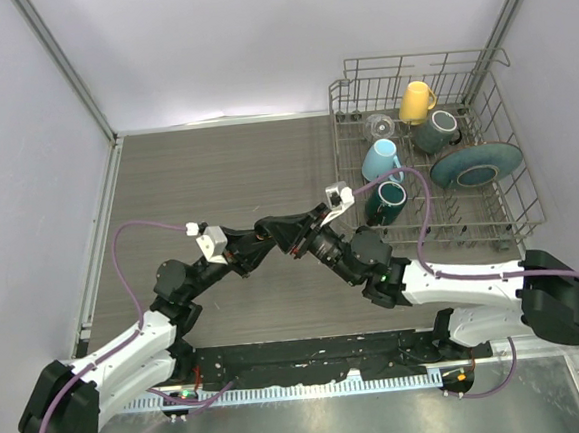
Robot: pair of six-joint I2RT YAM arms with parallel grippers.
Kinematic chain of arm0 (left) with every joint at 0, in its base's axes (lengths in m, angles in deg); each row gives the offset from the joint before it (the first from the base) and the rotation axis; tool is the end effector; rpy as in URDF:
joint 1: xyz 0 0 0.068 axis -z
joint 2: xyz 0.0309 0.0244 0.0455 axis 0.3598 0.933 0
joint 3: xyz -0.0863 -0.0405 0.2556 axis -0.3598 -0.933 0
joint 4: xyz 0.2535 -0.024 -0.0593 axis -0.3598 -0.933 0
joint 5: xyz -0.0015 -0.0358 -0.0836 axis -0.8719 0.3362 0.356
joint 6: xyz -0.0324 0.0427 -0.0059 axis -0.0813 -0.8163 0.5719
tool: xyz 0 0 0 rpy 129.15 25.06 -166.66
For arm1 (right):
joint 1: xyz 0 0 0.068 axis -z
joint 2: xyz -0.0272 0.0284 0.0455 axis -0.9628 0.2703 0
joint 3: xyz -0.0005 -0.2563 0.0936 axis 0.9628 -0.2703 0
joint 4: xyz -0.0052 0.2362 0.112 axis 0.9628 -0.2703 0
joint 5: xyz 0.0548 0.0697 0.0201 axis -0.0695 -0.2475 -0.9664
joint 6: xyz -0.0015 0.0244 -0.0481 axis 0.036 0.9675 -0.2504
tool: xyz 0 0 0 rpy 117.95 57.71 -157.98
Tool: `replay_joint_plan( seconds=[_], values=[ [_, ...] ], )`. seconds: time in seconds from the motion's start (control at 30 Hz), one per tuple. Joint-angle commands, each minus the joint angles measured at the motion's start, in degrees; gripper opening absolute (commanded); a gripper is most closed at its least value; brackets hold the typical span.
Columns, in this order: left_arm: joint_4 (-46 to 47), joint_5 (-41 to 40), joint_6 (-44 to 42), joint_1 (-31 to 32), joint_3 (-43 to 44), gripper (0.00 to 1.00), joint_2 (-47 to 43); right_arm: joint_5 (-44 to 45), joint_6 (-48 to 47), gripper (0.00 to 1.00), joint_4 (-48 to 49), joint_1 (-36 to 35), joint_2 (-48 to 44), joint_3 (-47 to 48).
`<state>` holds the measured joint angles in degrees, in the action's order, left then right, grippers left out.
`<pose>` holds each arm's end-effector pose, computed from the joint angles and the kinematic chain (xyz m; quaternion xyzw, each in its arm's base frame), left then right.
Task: Insert the wireless bluetooth earbuds into the charging case
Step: Place the earbud in the charging case.
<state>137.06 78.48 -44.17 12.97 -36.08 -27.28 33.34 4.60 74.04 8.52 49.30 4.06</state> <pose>0.1392 -0.1131 0.2460 0.2867 0.5325 -0.4344 0.6675 0.1231 0.2438 0.3058 -0.0531 0.6201 0.5043 0.5987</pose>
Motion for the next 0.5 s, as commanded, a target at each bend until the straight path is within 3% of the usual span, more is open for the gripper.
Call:
replay_joint_plan(
  seconds=[0.0,0.47],
  values=[
    [3.92,0.85,-0.69,0.13,1.96,0.0,-0.88,0.16,0.0,0.01,2.41,-0.38,0.78,2.91],
    [4.45,0.33,-0.6,0.13,2.23,0.0,-0.53,0.6,-0.79,0.01,1.1,-0.73,2.27,3.26]
  ],
)
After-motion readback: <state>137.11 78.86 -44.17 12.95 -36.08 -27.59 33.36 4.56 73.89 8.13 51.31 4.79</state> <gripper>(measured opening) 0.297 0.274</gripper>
